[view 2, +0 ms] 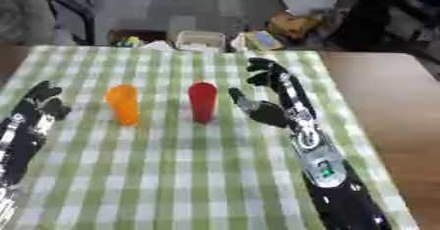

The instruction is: Pour the contents of one cup into another cup.

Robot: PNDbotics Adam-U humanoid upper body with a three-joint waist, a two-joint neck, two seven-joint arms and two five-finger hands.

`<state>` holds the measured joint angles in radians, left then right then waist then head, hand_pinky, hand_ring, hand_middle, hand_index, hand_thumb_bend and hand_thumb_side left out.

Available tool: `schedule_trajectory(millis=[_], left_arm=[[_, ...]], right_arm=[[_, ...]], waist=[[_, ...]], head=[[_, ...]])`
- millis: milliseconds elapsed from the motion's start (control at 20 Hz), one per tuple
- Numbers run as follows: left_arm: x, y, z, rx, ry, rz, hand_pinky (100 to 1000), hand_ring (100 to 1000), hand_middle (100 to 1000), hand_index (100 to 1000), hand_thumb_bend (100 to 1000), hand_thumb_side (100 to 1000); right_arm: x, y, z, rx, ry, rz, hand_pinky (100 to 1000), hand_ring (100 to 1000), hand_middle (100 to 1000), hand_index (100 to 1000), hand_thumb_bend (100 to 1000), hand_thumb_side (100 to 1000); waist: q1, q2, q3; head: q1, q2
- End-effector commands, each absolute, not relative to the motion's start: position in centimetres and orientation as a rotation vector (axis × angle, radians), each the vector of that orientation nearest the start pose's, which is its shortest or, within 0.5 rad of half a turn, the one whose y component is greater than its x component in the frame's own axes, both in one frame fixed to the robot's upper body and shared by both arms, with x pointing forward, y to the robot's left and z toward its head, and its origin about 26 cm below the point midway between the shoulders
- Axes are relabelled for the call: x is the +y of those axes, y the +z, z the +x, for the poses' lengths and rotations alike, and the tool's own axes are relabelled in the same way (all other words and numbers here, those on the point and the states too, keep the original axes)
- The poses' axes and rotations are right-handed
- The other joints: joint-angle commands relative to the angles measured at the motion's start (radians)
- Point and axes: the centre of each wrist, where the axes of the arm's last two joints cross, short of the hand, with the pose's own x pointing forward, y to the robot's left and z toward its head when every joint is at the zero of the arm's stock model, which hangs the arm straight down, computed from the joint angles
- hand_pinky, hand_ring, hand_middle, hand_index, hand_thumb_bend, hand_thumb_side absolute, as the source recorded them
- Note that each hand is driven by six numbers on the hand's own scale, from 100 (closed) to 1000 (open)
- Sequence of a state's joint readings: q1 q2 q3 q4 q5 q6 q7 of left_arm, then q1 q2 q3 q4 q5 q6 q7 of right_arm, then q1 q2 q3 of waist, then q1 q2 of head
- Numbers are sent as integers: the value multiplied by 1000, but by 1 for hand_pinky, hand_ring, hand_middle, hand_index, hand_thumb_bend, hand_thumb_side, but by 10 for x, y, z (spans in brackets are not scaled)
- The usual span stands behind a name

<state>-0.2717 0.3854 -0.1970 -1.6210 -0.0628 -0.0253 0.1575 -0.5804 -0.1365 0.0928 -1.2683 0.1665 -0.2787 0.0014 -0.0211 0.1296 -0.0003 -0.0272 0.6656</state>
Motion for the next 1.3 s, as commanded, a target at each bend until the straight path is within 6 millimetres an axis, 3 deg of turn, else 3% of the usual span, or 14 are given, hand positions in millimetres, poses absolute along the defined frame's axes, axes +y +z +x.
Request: schedule_trajectory(millis=[50, 150, 400, 900, 1300], left_arm=[[264, 94, 341, -1892, -501, 343, 788, 724, 866, 1000, 481, 745], [264, 93, 346, -1890, -516, 367, 783, 720, 862, 1000, 553, 728], [257, 89, 362, -1886, -574, 429, 772, 706, 855, 1000, 512, 739], [242, 85, 394, -1860, -652, 549, 763, 688, 838, 1000, 533, 754], [230, 76, 412, -1821, -740, 620, 735, 653, 783, 1000, 488, 782]], right_arm=[[-196, 109, 413, -2124, 506, -83, 737, 665, 705, 837, 421, 228], [-196, 108, 413, -2122, 505, -82, 737, 665, 705, 837, 416, 242], [-195, 107, 413, -2120, 505, -77, 737, 666, 705, 838, 405, 251], [-193, 106, 412, -2116, 504, -69, 737, 665, 703, 838, 399, 281], [-191, 106, 412, -2116, 507, -60, 737, 666, 702, 839, 388, 292]], waist=[[4, -16, -2], [5, -17, -2], [5, -18, -5], [6, -16, -12], [4, -14, -19]], head=[[4, -10], [4, -9], [7, -9], [12, -5], [18, -8]])
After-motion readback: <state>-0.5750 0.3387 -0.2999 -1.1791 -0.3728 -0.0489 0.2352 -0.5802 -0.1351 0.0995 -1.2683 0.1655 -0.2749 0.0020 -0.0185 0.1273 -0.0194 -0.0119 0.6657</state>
